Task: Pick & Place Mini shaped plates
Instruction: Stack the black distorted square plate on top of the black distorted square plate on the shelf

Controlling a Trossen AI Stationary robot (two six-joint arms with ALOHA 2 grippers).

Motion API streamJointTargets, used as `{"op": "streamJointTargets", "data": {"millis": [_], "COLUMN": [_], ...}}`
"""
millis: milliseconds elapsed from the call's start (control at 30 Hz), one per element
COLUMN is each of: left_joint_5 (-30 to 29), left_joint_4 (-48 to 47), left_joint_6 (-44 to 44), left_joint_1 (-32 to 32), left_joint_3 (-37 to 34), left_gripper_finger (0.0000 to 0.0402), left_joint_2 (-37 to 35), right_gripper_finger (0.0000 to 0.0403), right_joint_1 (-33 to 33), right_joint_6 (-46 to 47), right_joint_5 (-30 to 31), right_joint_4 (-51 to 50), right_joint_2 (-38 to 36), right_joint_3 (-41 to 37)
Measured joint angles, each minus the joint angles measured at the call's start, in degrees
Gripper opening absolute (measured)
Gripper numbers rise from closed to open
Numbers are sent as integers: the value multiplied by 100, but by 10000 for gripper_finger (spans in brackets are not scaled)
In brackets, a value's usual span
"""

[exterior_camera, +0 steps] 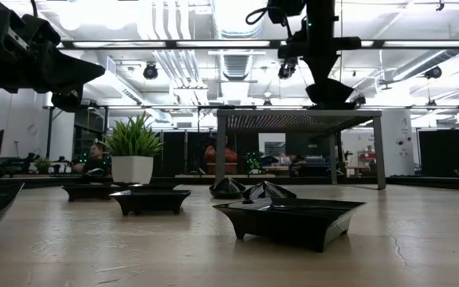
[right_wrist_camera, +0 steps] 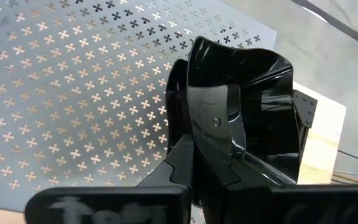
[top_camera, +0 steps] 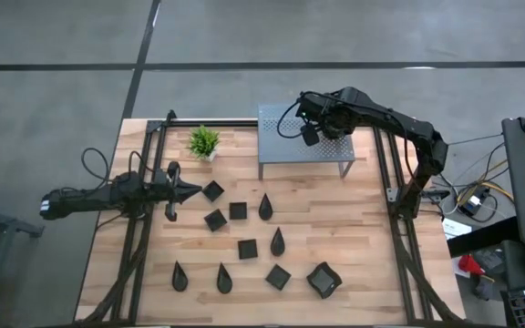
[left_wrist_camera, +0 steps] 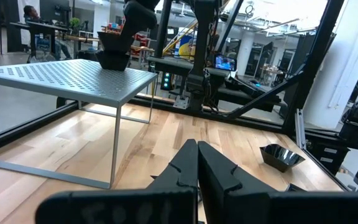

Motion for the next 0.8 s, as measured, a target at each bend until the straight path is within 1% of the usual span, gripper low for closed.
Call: {"op": "streamJointTargets", "data": {"millis": [167,267,367,633,800], "left_joint_5": [-2,-2,-1,-2,-2], "left_joint_4": [0,0,0,0,0], "left_joint_6": [0,0,0,0,0], "left_joint_1": [-4,-4,-4,-2,-2], "left_joint_3": [0,0,0,0,0], "left_gripper_finger": [5,5,5,5,5], "left_joint_2": [1,0,1,1,1], "right_gripper_finger": [9,18,41,117,148], "right_joint_1": [-12,-5,-7,-7,64], "right_joint_6": [-29,-117,-129,-161,-301], "right_joint_5": [-1,-89,-127,-122,-278], "right_joint_4": [-8,39,48,-20,-16], "right_joint_2": [29,88,155,181,177], "right_joint_3": [0,0,0,34,222]}}
